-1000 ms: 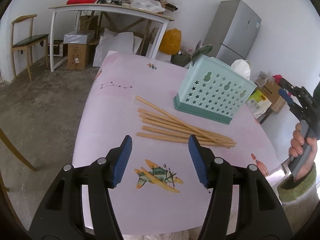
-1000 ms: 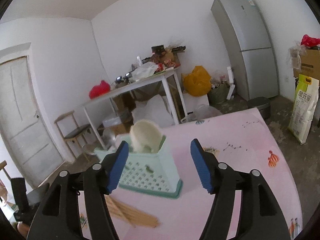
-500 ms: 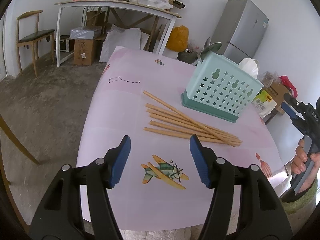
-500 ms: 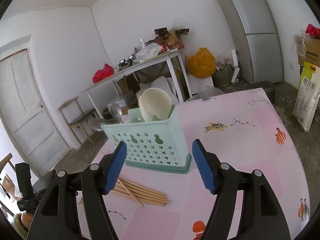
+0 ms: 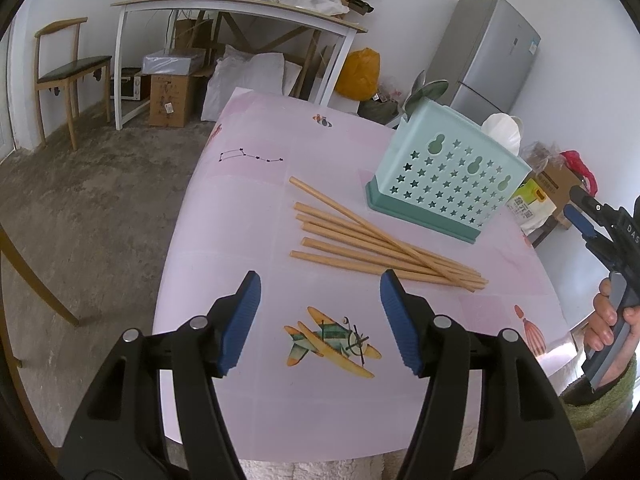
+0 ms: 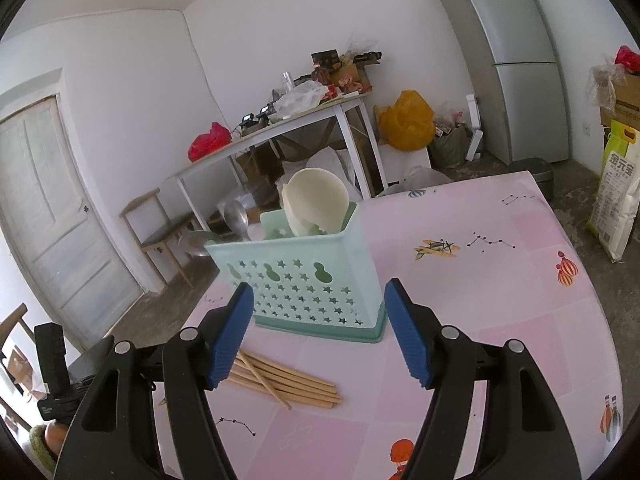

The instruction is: Organize utensils

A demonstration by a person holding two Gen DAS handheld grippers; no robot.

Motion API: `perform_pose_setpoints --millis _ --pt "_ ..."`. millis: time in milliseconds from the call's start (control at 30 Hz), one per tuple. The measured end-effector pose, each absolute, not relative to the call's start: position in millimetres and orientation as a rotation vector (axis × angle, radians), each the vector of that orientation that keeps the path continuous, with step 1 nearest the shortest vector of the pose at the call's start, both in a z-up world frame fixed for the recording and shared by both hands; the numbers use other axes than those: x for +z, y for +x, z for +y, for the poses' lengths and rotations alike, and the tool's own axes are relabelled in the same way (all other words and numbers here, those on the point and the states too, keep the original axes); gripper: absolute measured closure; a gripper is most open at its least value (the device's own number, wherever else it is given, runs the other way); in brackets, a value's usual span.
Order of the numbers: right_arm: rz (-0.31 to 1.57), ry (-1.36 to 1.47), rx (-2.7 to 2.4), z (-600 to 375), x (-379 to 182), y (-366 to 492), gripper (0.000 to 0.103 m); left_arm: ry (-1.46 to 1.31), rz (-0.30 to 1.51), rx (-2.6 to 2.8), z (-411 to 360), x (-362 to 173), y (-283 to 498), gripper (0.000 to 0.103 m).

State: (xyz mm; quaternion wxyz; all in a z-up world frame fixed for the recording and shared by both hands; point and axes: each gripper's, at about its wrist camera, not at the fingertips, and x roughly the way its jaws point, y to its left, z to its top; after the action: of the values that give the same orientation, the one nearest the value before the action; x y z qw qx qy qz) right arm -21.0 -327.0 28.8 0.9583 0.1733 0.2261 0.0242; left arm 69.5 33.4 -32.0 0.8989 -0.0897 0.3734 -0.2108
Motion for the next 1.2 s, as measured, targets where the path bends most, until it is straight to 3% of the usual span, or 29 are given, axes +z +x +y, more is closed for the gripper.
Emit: perform_pose_setpoints --millis 1200 --pt "0.463 0.355 0.058 -324.7 27.6 -23.6 0.037 -0.185 0.775 -0.436 33.4 -31.8 69.3 0.044"
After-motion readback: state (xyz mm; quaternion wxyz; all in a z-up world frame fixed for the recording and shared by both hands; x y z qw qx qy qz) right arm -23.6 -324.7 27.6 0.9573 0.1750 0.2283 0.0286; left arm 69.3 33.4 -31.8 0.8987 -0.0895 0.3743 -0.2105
